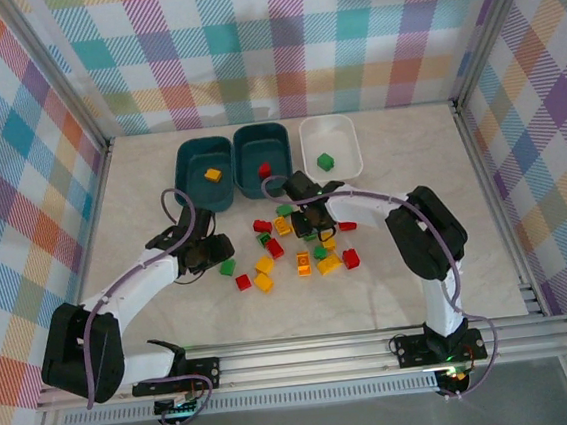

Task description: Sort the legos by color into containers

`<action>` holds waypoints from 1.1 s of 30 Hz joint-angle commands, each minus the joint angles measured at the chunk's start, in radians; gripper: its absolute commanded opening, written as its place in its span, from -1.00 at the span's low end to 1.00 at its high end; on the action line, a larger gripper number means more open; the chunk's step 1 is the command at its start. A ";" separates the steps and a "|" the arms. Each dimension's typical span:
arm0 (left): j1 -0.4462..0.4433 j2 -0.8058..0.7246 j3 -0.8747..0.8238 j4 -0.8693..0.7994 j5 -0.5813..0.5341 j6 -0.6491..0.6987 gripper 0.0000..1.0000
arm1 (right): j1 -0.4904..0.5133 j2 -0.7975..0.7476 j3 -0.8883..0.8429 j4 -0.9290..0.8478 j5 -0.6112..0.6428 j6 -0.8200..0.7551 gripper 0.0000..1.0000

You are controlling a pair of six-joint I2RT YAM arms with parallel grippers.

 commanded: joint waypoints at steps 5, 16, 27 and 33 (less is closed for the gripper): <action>-0.005 0.012 0.051 -0.021 -0.012 0.008 0.26 | 0.011 0.005 0.005 -0.040 -0.008 0.004 -0.31; -0.010 0.021 0.066 -0.023 0.012 -0.010 0.25 | 0.012 -0.171 -0.068 0.002 0.000 0.026 -0.44; -0.127 0.008 0.162 -0.107 -0.084 0.026 0.26 | -0.238 -0.079 0.198 0.016 0.028 -0.060 -0.43; -0.156 0.022 0.214 -0.180 -0.081 0.097 0.29 | -0.364 0.135 0.430 -0.046 -0.071 -0.050 -0.42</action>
